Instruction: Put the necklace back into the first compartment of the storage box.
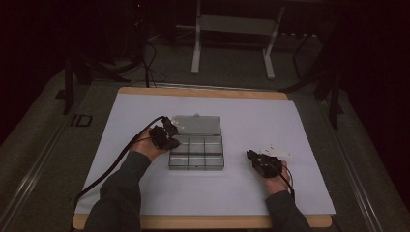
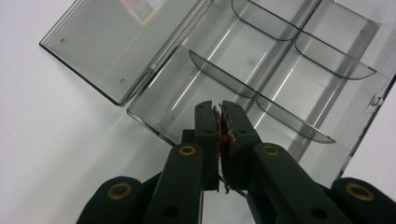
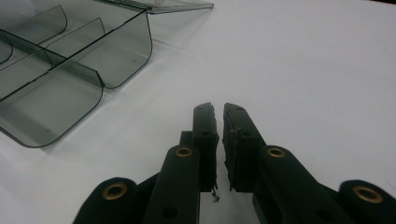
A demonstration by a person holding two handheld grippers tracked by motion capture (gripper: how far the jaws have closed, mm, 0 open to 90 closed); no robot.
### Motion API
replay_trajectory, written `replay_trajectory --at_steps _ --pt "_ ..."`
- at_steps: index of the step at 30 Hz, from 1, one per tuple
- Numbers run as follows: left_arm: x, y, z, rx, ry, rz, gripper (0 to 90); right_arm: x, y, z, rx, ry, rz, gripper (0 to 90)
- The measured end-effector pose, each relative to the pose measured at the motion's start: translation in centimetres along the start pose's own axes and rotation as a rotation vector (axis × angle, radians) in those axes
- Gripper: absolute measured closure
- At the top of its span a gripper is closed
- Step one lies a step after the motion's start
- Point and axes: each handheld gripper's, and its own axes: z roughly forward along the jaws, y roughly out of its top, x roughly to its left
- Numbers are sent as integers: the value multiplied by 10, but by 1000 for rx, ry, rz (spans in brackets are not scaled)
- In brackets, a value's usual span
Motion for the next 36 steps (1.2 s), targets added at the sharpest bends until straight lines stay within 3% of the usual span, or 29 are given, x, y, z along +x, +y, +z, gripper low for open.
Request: replay_trajectory --at_steps 36 --pt "2 5 22 39 21 -11 860 0 0 0 2 1 2 835"
